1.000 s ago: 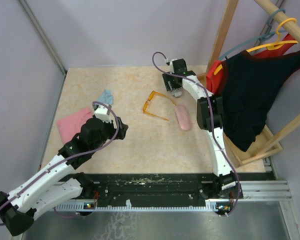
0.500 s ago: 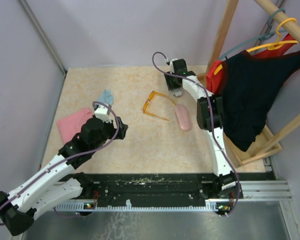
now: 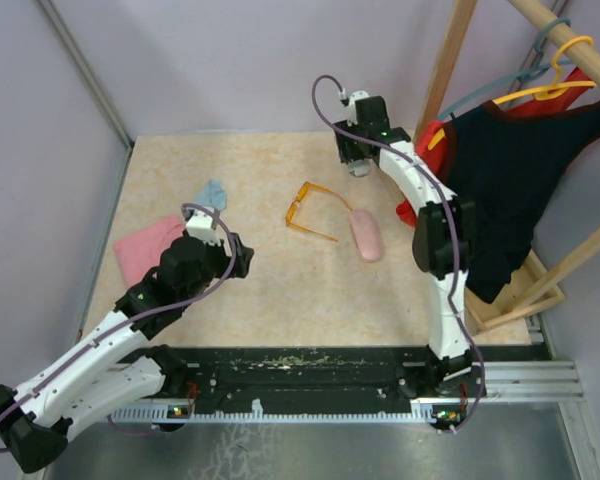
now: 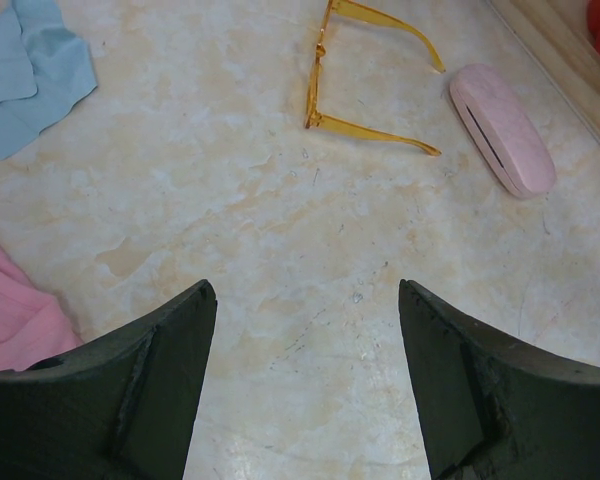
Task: Organize the sunglasses
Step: Pick up the sunglasses case from the center of the board, then place the sunglasses case at the center of the board.
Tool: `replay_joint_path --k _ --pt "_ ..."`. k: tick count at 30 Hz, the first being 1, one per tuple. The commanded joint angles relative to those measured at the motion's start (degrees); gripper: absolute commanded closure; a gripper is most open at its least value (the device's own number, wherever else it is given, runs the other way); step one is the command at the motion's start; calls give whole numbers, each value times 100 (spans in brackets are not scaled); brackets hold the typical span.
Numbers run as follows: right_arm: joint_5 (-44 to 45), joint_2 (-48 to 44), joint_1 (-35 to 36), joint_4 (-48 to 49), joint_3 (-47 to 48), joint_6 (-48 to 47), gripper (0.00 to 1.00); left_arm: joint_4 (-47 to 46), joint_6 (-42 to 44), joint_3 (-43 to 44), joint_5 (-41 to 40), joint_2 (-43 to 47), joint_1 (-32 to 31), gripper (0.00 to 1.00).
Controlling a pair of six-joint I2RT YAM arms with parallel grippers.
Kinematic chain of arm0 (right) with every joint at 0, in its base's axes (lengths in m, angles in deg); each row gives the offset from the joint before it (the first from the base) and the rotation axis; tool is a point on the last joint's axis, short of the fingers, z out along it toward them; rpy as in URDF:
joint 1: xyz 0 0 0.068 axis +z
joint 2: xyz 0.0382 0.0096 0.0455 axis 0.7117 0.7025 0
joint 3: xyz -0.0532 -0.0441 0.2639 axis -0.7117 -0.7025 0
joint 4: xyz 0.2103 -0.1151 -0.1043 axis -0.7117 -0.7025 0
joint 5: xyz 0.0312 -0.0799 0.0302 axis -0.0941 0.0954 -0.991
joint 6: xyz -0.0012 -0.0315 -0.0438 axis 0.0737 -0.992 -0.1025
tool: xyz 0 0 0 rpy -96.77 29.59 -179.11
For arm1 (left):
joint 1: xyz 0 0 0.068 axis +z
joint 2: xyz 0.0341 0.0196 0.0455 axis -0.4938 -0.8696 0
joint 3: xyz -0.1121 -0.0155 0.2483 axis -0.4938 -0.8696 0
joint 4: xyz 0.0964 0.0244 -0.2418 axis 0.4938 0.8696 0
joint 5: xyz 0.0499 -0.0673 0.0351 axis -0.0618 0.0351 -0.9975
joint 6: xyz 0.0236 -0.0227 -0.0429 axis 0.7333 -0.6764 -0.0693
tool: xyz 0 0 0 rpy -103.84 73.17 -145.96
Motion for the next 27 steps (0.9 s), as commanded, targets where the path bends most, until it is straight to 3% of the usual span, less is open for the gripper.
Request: replay_joint_path --k 1,8,14,27 --pt "-656 -1838 417 523 -1026 257 51 19 -172 30 -104 223 18 21" --pt "-2430 -4100 802 2213 -3960 1366 56 -58 -300 -66 -135 453 18 21" --pt "-3304 -5113 1328 3217 -5363 2043 57 -135 -380 -154 -250 658 18 21" --pt "-2771 -5543 2742 4366 -7029 2500 59 -182 -697 -471 -9 1017 18 22"
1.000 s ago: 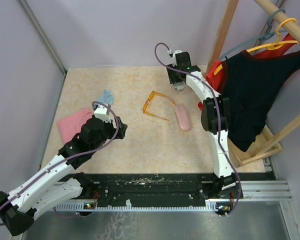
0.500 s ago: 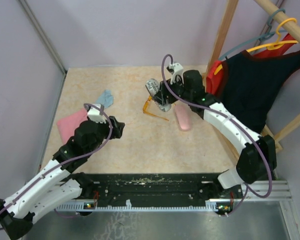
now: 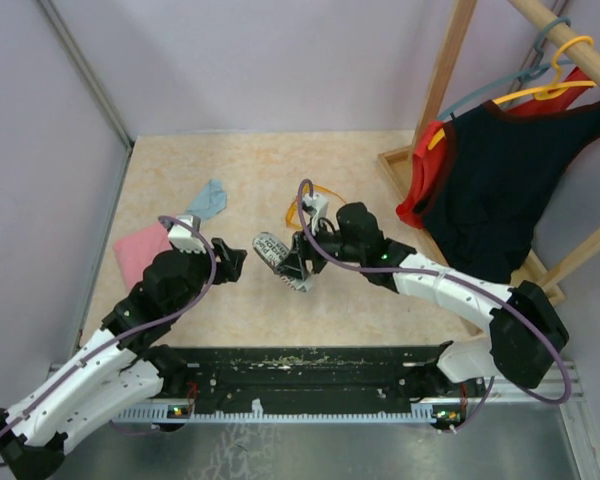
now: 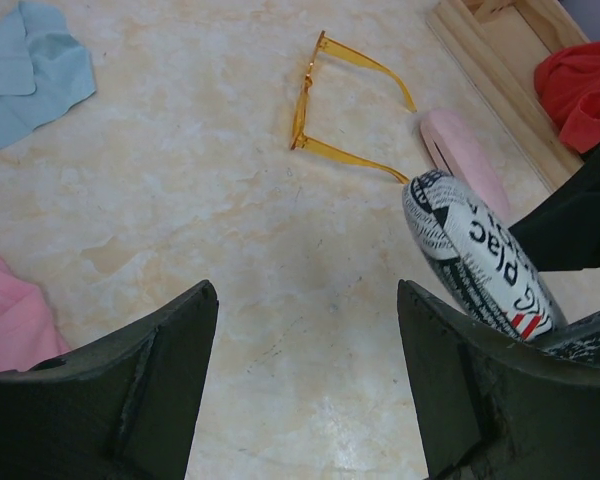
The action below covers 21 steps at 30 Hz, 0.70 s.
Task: Organize the sunglasses
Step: Place the sunglasses case at the center of the board.
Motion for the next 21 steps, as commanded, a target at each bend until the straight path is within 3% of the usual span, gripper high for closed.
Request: replay_joint_path --k 1,7,12,16,21 --pt "493 -305 260 929 -328 230 60 -116 -209 -152 132 141 18 22" --pt "3179 9 849 -321 -280 -233 61 -77 -296 -237 132 194 18 22" --pt "5553 666 1366 -1238 73 622 61 -91 -306 -227 165 36 18 22" --pt "6353 1304 1589 -1764 419 1663 61 -87 -363 -205 149 -58 18 22" --pt "6685 2092 1651 -2341 789 2586 58 -79 -380 -187 162 -48 18 22"
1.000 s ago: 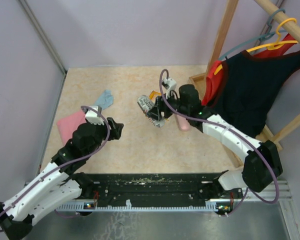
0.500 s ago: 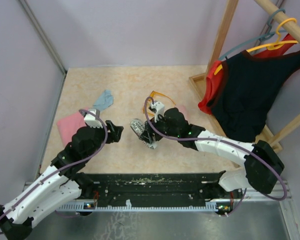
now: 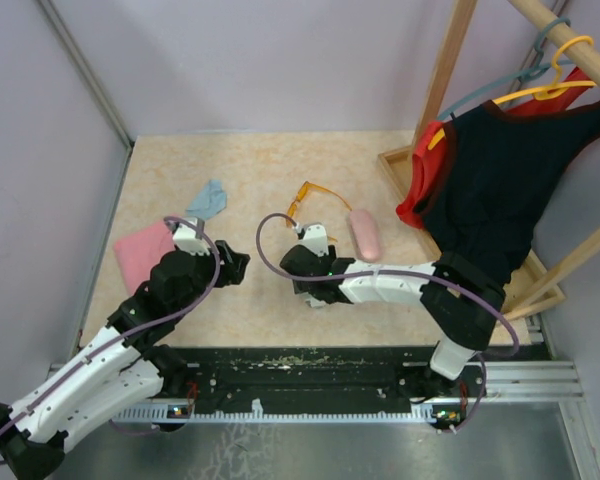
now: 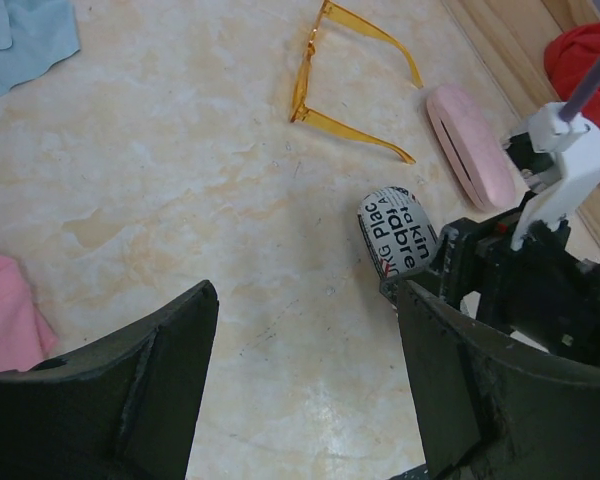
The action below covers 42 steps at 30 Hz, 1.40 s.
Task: Organize the sunglasses
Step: Place the sunglasses case at the center of the board, then pick up the sunglasses case from the center of the board.
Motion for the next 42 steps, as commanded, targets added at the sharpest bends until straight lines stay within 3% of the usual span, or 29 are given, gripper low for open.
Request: replay_joint_path --k 1,8,12,15,20,25,33,37,42 --pt "956 509 90 -495 584 1114 56 -88 -65 23 42 48 18 22" --pt "834 851 125 -449 585 1325 36 -51 7 33 119 -30 18 22" --pt "641 707 125 -161 401 1264 18 26 -14 31 81 -16 18 22" --pt "597 469 128 -34 315 1101 11 117 -46 48 -57 33 18 21" --pt "485 -353 103 132 325 690 10 267 -134 154 -352 4 18 20" --pt "-88 -1307 -287 652 -18 432 10 450 -199 498 -395 -613 18 19" --pt "-1856 -2190 -2358 691 -1066 738 9 250 -404 1135 376 -2091 -34 8" --pt "-2006 -2628 -3005 758 -1582 852 7 167 -690 1533 1 -2974 -569 5" --pt "-1664 -3213 -3178 482 -1854 673 2 176 -1338 2013 -536 -4080 -1270 3"
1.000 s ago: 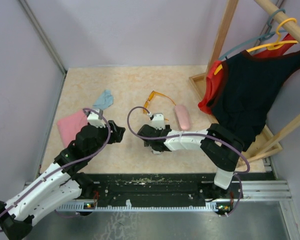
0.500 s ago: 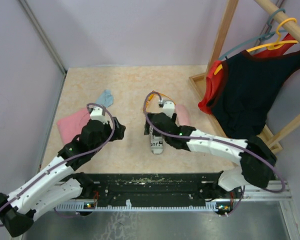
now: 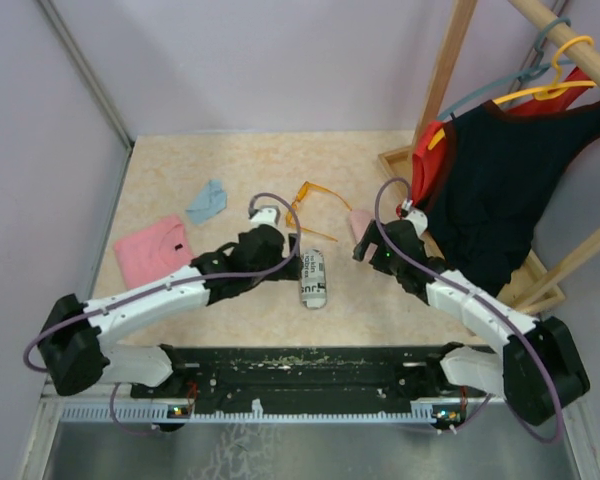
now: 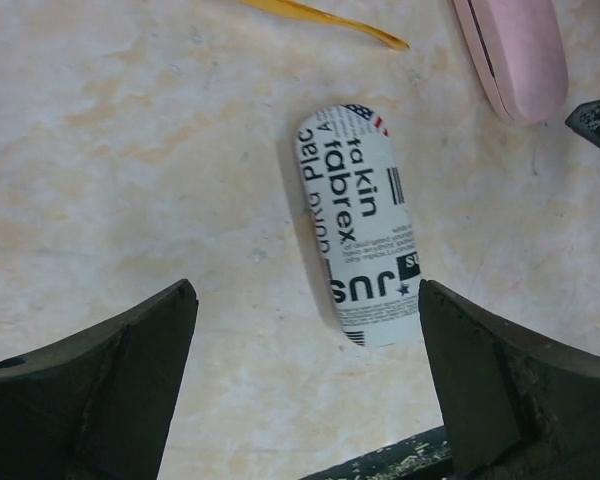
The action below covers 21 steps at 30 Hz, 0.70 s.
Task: Organize the sunglasses
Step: Pick up the sunglasses case from the center of the board.
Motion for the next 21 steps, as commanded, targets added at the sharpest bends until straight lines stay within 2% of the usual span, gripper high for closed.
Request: replay_joint_path --k 1,8,15,21 --pt "-38 -698 -67 98 -47 -360 1 -10 -836 491 -375 -767 -409 3" --pt "-187 -1729 -164 338 -843 -536 1 169 -1060 1075 -484 -1861 -761 1" --pt "-375 -1635 -181 228 -1055 -477 4 244 -1206 1600 -547 -2756 -896 1" --pt "-465 -1920 -182 296 -1187 -592 7 987 -1482 2125 -886 -3216 -907 7"
